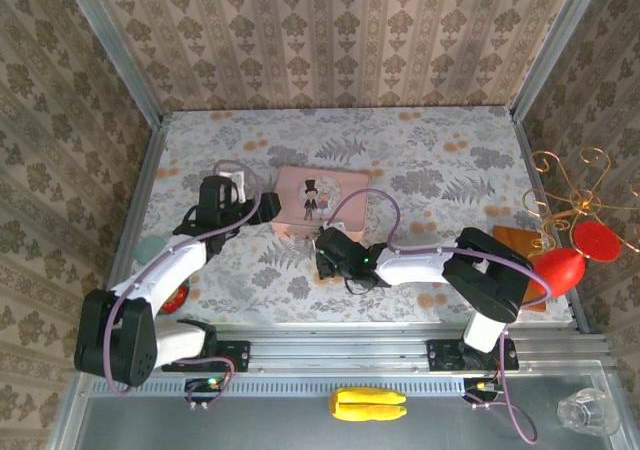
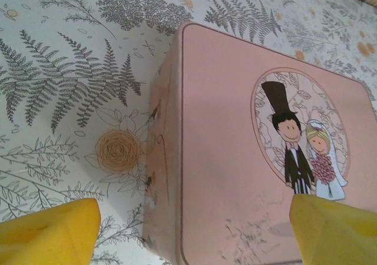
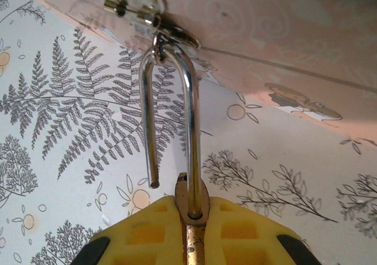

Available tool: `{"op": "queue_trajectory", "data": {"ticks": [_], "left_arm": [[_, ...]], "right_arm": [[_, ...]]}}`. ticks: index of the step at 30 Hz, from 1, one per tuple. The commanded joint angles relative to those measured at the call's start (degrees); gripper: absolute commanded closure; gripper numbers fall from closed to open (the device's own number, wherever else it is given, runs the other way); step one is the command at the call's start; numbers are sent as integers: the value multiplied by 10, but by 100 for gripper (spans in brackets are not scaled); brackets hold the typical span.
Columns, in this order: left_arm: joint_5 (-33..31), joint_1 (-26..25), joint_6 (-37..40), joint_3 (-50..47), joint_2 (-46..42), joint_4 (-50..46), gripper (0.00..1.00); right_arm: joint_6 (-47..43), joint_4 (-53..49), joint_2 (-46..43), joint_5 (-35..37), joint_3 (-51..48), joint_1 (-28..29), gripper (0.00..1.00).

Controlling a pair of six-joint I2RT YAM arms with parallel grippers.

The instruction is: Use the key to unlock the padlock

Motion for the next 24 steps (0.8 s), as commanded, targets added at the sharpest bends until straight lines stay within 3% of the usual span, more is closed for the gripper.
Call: {"op": "queue_trajectory", "data": {"ticks": [1,8,20,24], "left_arm": [[-9,-14,17,31,24,-32,16],[-68,-95,17,56,59,-35,17],[-107,-131,-14,71,115,-68,19],[-126,-166,-17,63,118,-83,20]], "right_arm": [[2,-11,-33,42,-11,-5,100],[16,18,-58,24,-47,-23,100],[43,48,-72,7,-76,-45,100],[63,48,-81,27,-88,-49,100]]}}
